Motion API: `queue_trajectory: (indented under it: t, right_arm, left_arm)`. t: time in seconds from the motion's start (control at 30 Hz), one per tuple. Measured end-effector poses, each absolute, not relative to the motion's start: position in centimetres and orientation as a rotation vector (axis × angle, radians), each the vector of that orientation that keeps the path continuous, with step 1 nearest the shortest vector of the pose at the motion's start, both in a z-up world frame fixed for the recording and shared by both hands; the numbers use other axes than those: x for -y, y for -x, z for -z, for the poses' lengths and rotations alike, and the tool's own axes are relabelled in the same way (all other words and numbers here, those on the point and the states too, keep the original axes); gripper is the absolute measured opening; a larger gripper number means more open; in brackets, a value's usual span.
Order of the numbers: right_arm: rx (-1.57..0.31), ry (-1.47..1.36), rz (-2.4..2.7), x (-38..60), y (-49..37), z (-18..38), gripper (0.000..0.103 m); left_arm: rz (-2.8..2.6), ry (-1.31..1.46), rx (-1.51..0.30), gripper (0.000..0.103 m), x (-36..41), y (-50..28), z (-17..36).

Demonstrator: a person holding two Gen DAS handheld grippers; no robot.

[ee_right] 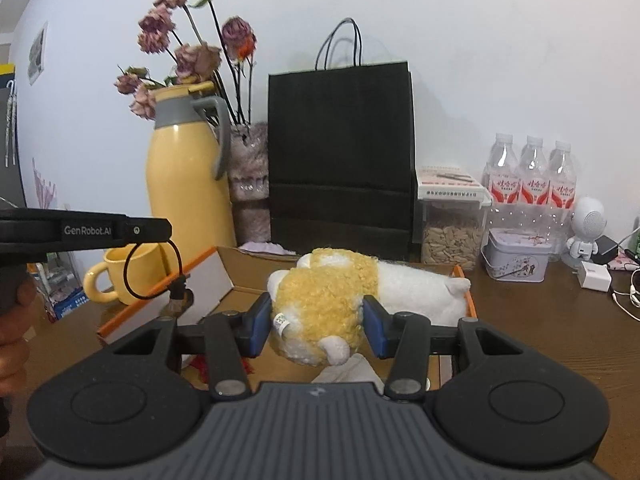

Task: Organize objects
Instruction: 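Carry the plush toy into the box and open the right gripper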

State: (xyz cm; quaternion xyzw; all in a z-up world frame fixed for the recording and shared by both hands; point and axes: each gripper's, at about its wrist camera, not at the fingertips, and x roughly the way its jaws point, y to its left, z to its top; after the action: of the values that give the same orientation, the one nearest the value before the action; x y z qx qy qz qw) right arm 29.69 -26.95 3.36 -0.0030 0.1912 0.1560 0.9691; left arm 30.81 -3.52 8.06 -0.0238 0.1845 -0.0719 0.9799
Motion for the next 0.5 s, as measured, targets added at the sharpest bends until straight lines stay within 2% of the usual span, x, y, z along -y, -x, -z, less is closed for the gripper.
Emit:
queue_trajectory:
  t: [0.03,0.07,0.1,0.13,0.17,0.23,0.5]
  right_arm:
    - [-0.393,0.01,-0.314,26.9,-30.0,-3.2,0.053]
    - [-0.402,0.019,-0.311,26.8,-30.4,-2.9,0.057]
    - [-0.409,0.033,-0.303,26.7,-30.6,-2.7,0.073]
    - [-0.42,0.05,-0.289,26.5,-30.7,-2.4,0.093]
    - [-0.428,0.067,-0.28,26.4,-30.8,-2.2,0.1]
    - [-0.427,0.079,-0.285,26.2,-30.7,-2.0,0.103]
    - [-0.421,0.099,-0.283,26.1,-30.1,-2.3,0.103]
  left_arm:
    - [0.146,0.036,-0.374,0.007,3.6,-31.0,-7.8]
    - [0.14,0.023,-0.383,0.023,3.8,-31.3,-7.6]
    - [0.134,0.011,-0.398,0.056,3.9,-31.5,-7.3]
    - [0.128,0.004,-0.408,0.074,4.0,-31.7,-7.0]
    - [0.119,-0.001,-0.411,0.101,4.1,-31.9,-6.8]
    - [0.097,-0.013,-0.392,0.103,4.2,-31.8,-6.4]
    - [0.093,-0.019,-0.398,0.103,4.4,-31.5,-6.4]
